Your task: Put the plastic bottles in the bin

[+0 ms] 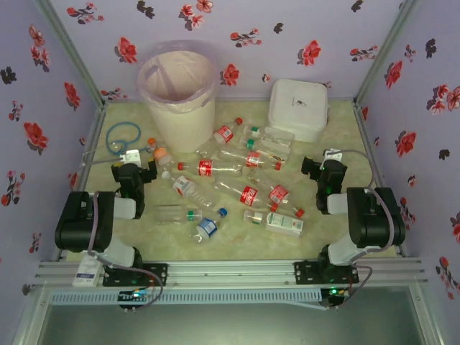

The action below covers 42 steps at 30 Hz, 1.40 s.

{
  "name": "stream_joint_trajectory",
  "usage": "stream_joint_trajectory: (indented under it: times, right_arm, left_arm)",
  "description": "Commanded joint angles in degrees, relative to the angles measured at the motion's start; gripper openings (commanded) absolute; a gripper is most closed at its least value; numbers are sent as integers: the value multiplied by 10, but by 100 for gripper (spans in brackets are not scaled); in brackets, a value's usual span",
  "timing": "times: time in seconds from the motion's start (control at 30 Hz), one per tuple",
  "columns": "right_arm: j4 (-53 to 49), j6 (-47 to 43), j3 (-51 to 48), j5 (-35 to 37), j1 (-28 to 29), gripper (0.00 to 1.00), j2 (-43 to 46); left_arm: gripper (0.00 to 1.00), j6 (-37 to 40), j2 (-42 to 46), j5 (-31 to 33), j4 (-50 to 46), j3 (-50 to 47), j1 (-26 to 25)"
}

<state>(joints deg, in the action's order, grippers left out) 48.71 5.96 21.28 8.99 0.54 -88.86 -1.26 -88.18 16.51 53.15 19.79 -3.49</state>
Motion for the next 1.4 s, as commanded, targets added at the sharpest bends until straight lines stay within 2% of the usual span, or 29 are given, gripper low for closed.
stream_joint_trajectory:
  times: [0.0, 0.23, 0.4, 0.83, 0.87, 0.97, 1.03, 1.17, 1.3, 1.37]
  right_arm:
    - [19, -11, 11, 14, 4, 100, -5]
    - [18, -10, 12, 13, 4, 100, -6]
    - [12, -8, 16, 7, 2, 100, -7]
    - [8, -5, 16, -11, -3, 100, 3]
    - [-33, -9, 27, -21, -3, 100, 28]
    - [-240, -14, 107, -41, -2, 99, 107]
    - [-363, -19, 165, -86, -1, 99, 134]
    - [-596, -27, 256, -103, 39, 98, 171]
    - [-768, -27, 317, -103, 126, 92, 190]
    - [-856, -13, 358, -120, 172, 89, 176]
  left_arm:
    - [100, 10, -9, 12, 21, 13, -2]
    - [100, 6, -8, 0, 11, 16, 3]
    - [100, -2, -5, -42, -11, 24, 23]
    - [100, -2, 0, -43, -16, 26, 24]
    - [100, -2, 17, -41, -40, 32, 23]
    - [100, -2, 101, -20, -160, 62, 23]
    - [100, -38, 153, -10, -243, 86, 23]
    - [100, -158, 240, -5, -483, 174, 20]
    - [100, -271, 315, -75, -635, 221, 10]
    - [100, -307, 337, -123, -672, 230, -2]
